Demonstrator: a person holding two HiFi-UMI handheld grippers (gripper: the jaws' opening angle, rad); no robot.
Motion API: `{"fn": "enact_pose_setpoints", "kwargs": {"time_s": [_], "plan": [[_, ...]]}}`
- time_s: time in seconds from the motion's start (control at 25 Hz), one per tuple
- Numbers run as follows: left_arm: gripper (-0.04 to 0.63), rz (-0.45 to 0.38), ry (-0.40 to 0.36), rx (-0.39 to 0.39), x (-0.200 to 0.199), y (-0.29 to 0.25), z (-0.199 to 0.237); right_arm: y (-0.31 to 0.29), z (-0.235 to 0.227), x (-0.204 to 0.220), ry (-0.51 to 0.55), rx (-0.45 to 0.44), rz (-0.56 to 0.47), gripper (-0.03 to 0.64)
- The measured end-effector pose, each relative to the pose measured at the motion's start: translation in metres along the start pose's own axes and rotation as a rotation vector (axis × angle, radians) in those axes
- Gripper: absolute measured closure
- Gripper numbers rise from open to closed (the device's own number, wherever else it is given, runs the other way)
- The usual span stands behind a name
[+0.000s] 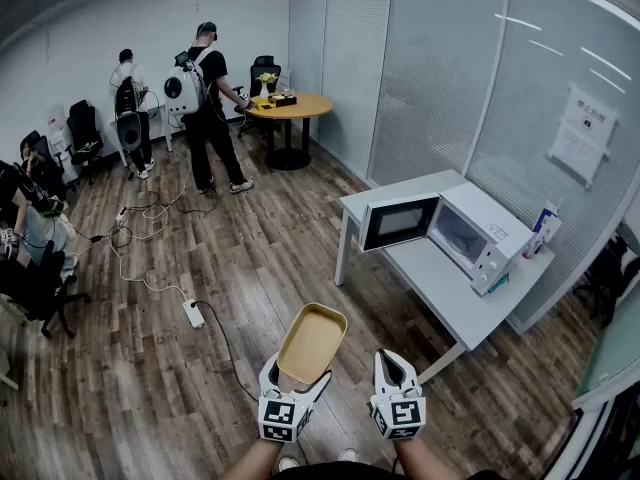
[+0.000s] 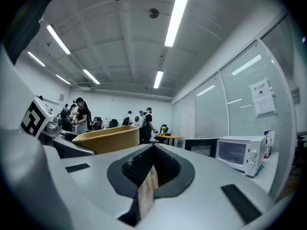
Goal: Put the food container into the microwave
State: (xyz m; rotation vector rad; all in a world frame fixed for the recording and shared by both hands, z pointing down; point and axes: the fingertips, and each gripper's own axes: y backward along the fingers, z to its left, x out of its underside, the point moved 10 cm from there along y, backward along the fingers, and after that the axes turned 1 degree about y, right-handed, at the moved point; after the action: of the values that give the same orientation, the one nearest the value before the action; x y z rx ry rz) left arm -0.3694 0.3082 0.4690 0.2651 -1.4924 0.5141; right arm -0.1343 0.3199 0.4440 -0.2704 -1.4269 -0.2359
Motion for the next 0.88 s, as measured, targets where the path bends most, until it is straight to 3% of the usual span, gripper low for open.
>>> {"fn": "enact_pose_setpoints", "kwargs": {"time_s": [0.44,0.88], "plan": [[0.101,-0.004,0.002,0.023,0.003,-0.012,-0.026,0.01,-0.025,0.0,-0.017,0.02,-0.019,0.618],[0.101,-0.004,-0.021,-0.002,-0.003,-0.024,-0.058,0.022,-0.059,0.008,-0.079,0.002,-0.06,0.618]]}}
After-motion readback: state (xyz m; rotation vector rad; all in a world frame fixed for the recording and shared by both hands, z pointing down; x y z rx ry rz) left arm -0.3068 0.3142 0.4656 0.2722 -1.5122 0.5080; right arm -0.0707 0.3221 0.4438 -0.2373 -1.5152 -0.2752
